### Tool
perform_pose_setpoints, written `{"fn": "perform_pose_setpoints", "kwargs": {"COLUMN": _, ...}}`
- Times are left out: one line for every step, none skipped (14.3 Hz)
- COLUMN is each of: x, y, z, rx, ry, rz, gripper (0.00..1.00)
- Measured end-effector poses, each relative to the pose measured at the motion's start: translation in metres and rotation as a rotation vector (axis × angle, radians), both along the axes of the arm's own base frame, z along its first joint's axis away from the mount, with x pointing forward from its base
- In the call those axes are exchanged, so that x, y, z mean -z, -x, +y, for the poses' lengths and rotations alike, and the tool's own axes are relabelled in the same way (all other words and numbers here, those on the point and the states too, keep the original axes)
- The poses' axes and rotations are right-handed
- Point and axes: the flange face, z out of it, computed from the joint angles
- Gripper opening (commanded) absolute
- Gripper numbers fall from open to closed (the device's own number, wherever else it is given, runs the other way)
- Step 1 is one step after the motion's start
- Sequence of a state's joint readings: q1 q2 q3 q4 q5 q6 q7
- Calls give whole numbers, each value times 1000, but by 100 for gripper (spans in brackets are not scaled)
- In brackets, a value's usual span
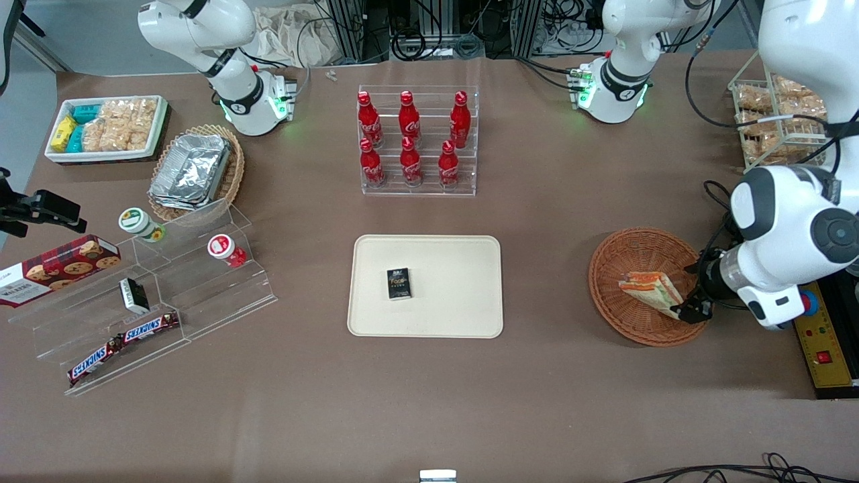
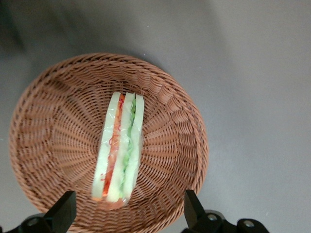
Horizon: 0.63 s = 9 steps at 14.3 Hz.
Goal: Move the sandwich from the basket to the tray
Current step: 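Close the left gripper on the sandwich's end and lift it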
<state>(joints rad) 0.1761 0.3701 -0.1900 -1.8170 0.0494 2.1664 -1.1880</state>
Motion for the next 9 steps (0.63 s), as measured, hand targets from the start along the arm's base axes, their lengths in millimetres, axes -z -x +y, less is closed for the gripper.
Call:
{"fn": "perform_pose_setpoints", "kwargs": {"x": 8, "y": -1, "z": 0, "rx": -23, "ry": 2, "rz": 6, "gripper": 100}}
{"fn": "perform_pose_setpoints", "kwargs": {"x": 14, "y": -1, "z": 0, "rx": -38, "ry": 4, "rz": 12, "gripper": 100}}
{"fn": "perform_pose_setpoints", "kwargs": {"x": 18, "y": -1, "z": 0, "rx": -46, "ry": 5, "rz": 18, "gripper": 100}}
{"fn": "perform_pose_setpoints", "kwargs": {"x": 22, "y": -1, "z": 0, "rx": -54, "ry": 5, "rz": 25, "gripper": 100}}
{"fn": "perform_pose_setpoints", "kwargs": {"x": 26, "y": -1, "z": 0, "rx": -65, "ry": 6, "rz": 32, "gripper": 100}}
{"fn": "perform_pose_setpoints", "kwargs": {"x": 32, "y": 1, "z": 0, "rx": -75, "ry": 6, "rz": 41, "gripper": 100}}
{"fn": "perform_pose_setpoints", "kwargs": {"x": 38, "y": 4, "z": 0, "rx": -80, "ry": 6, "rz": 52, "gripper": 100}}
{"fn": "perform_pose_setpoints", "kwargs": {"x": 45, "y": 8, "z": -1, "rx": -82, "ry": 6, "rz": 61, "gripper": 100}}
{"fn": "perform_pose_setpoints", "kwargs": {"x": 52, "y": 12, "z": -1, "rx": -84, "ry": 6, "rz": 69, "gripper": 100}}
